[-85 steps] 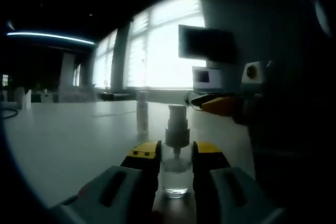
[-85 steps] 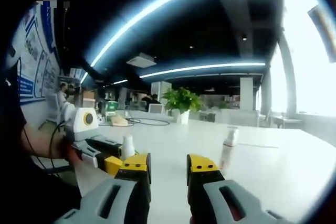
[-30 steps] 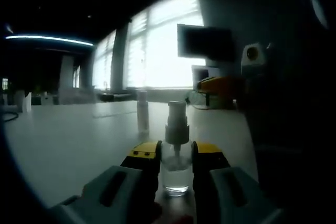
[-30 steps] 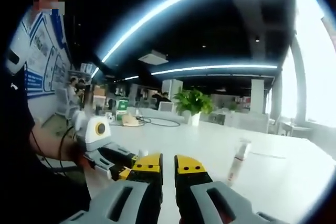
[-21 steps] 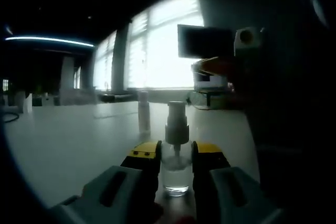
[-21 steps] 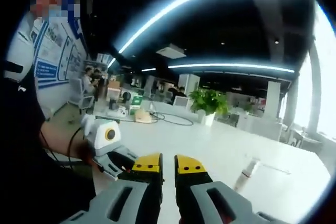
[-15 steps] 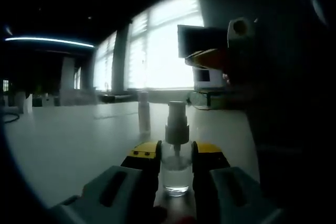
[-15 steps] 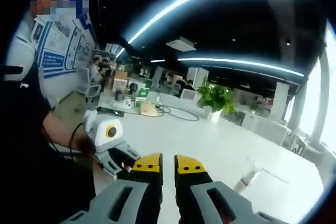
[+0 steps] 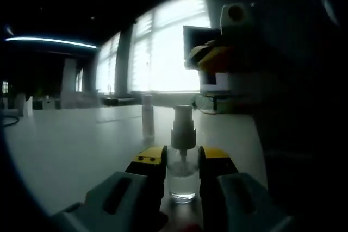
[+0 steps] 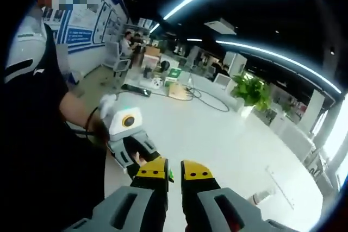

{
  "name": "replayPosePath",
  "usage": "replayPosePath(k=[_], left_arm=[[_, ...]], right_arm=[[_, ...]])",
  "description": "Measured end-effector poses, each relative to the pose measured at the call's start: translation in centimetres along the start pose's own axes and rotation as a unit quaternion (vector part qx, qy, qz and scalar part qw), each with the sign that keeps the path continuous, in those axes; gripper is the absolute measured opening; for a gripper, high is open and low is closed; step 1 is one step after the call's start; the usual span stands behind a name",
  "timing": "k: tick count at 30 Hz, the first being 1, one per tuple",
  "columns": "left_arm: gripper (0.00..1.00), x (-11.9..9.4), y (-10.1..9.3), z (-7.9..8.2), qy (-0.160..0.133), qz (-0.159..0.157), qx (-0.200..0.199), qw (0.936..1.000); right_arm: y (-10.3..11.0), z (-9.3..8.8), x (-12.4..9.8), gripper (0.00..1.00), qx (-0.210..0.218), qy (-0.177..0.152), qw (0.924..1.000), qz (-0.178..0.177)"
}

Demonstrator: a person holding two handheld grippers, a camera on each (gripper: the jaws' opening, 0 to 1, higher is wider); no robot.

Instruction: Clamp pump bottle remove cover press pump head put on cover

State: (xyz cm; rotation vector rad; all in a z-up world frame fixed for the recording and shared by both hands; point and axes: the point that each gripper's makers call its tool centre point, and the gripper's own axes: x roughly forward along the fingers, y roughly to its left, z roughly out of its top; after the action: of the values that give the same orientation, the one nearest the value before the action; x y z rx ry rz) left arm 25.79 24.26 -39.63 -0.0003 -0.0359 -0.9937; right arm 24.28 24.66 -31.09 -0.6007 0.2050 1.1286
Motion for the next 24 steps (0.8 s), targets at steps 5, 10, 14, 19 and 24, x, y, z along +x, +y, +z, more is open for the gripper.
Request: replayPosePath(k=[5, 10, 14, 19, 24], left_arm=[[0.15, 0.0, -0.2, 0.0, 0.001, -0.002, -0.001, 1.0], [0.14, 0.1, -0.4, 0.0, 0.001, -0.004, 0.0, 1.0], [0.14, 0.2, -0.8, 0.0, 0.0, -0.012, 0.001, 0.9999], [0.14, 0.1, -0.9, 0.1, 0.0, -0.014, 0.0, 0.9999], [0.14, 0.1, -0.9, 0.1, 0.0, -0.016, 0.004, 0.9999]], right_arm=[[0.2, 0.3, 0.6, 0.03, -0.03, 0.03, 0.9988, 0.024], [0.5, 0.7, 1.1, 0.0, -0.066, 0.064, 0.9941, 0.057], [0.7, 0.7, 1.5, 0.0, -0.084, 0.087, 0.9897, 0.076], [1.0, 0.1, 1.6, 0.0, -0.1, 0.124, 0.9813, 0.108], [1.4, -0.6, 1.7, 0.0, -0.127, 0.161, 0.9685, 0.142]])
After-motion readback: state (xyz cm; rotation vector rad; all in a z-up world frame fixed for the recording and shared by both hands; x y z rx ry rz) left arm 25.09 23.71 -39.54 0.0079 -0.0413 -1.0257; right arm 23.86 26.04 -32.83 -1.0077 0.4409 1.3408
